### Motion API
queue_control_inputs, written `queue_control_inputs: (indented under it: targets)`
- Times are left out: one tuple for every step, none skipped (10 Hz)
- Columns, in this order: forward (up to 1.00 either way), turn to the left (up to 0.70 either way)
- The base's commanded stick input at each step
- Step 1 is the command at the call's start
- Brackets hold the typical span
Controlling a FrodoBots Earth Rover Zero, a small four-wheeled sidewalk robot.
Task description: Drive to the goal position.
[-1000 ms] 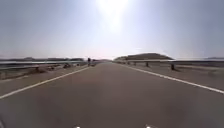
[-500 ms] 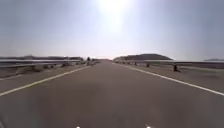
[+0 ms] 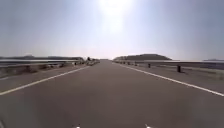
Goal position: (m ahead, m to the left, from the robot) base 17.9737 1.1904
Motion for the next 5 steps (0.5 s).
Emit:
queue_control_inputs:
  targets:
    - [0.7,0.0]
    - [0.7,0.0]
    - [0.7,0.0]
    - [0.7,0.0]
    - [0.7,0.0]
